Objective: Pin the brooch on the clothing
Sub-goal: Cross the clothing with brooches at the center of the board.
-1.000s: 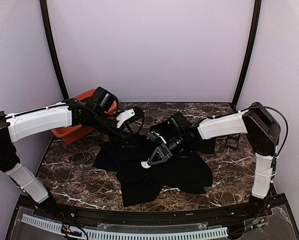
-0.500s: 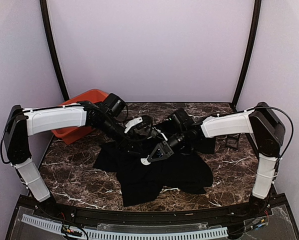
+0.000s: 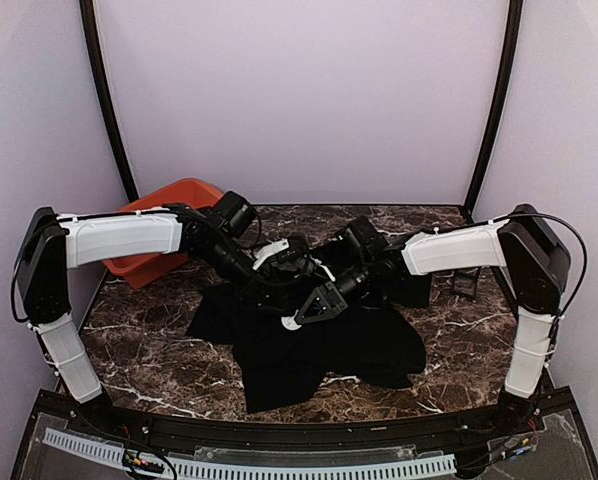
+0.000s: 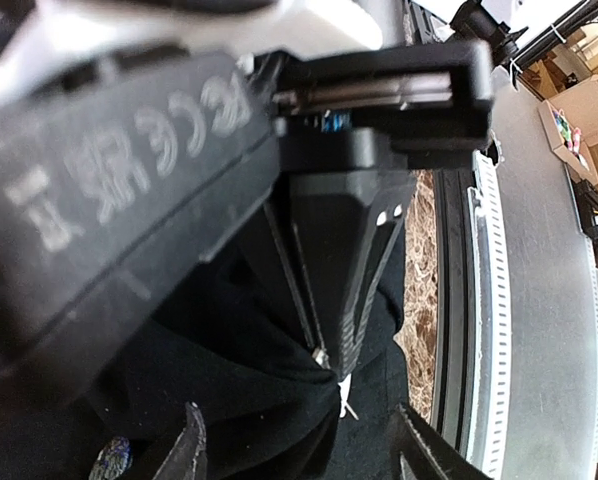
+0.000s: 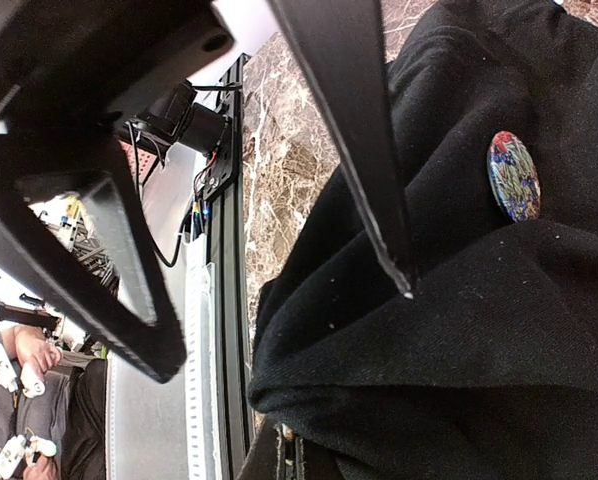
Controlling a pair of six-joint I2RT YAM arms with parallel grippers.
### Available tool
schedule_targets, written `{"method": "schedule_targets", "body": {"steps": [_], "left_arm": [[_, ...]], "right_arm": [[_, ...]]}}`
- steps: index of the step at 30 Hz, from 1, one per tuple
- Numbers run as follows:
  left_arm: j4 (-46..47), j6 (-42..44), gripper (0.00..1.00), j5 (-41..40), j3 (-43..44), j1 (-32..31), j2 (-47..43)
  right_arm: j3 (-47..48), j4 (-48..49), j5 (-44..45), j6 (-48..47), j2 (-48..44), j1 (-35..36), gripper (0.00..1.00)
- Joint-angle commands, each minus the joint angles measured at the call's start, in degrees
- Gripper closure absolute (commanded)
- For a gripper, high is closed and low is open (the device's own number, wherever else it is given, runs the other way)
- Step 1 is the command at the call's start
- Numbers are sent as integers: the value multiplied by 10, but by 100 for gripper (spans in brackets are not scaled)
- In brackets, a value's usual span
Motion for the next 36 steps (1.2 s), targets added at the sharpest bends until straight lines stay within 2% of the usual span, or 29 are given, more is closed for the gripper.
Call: {"method": "schedule_targets", "body": {"steps": [1,11,19,26,36], "left_arm": [[-27,11,39,9,13,-5,8],[-31,12,43,13,23,-11,17],[-32,13,51,12,23,-13,20],[-30,17,51,23,21,-15,21],[-21,17,58,22,19,-16,19]], "right_arm": [[14,3,-18,-10,-16,3,100],[20,-2,-21,-8,-21,4,100],[17,2,-32,-7,-30,4,100],[14,18,-53,-1,-36,4,100],[7,26,-71,-3,-47,4,100]]}}
